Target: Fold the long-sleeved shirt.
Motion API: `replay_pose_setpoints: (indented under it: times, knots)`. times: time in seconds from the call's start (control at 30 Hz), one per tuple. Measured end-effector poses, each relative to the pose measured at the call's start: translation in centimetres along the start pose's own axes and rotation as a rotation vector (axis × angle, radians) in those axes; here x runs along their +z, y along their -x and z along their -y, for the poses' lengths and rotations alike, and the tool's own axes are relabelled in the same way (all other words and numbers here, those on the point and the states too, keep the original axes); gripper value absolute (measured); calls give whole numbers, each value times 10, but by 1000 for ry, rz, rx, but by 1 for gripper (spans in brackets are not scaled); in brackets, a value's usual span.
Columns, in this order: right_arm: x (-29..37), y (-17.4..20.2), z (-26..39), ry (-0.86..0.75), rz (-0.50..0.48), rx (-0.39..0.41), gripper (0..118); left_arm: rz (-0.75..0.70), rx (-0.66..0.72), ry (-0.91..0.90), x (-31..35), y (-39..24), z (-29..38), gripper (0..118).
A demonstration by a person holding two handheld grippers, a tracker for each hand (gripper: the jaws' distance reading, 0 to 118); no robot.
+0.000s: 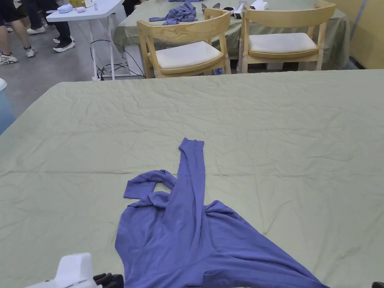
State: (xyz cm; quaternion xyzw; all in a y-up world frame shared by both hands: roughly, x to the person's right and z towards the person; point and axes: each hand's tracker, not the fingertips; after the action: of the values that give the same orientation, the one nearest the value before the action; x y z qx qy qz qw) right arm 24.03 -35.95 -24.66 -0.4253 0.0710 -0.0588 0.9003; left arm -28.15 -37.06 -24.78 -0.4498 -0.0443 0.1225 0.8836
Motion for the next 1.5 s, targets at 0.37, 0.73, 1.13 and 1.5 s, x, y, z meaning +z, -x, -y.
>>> replay_pose_setpoints:
  times: [0.37,0.73,1.13,1.5]
  knots:
    - [-17,-1,1,91,26,-74,3,-223,-38,-2,-166,36,-138,102]
    - [-68,-7,8,223,6,27,112,-82,-48,48,-150,-7,-121,0]
    - [-7,40,-9,-67,71,231,9,64,75,-163,-13,1,-151,0]
    - [78,45,-220,-494,153,220,9,162,195,-519,143,-8,-264,0]
